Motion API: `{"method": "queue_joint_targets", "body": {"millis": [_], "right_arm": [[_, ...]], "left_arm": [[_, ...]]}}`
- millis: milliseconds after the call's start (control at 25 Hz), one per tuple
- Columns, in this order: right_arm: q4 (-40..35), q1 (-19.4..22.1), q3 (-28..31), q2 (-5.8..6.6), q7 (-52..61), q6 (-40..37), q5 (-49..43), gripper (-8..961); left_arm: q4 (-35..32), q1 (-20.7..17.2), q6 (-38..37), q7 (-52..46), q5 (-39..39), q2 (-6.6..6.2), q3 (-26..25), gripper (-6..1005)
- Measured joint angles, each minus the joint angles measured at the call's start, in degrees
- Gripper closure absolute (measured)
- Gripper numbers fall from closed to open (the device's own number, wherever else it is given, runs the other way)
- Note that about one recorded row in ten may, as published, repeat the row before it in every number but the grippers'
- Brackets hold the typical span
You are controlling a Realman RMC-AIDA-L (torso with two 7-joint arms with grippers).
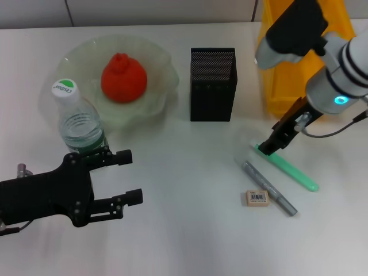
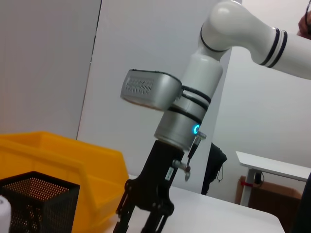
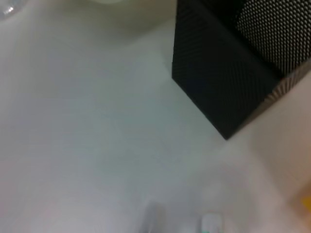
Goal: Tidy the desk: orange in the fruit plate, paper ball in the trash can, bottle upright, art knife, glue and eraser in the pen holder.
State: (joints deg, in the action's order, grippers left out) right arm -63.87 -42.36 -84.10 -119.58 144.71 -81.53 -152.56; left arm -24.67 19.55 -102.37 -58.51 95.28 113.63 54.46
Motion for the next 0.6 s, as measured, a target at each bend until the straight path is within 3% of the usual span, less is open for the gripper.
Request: {"method": "queue_joint_targets", "body": {"millis": [320, 600], "right_arm": [[3.44, -0.86, -3.91, -0.04, 0.59, 4.12, 1.88, 512], [6.21, -1.48, -5.66, -0.13, 0.61, 6.39, 2.09, 540]], "left_arm": [[-0.03, -0.25, 0.75, -0.15, 0.00, 0.56, -0.07, 223], [0.01, -0.30, 1.58, -0.15, 0.00, 0.82, 0.28, 225]]}}
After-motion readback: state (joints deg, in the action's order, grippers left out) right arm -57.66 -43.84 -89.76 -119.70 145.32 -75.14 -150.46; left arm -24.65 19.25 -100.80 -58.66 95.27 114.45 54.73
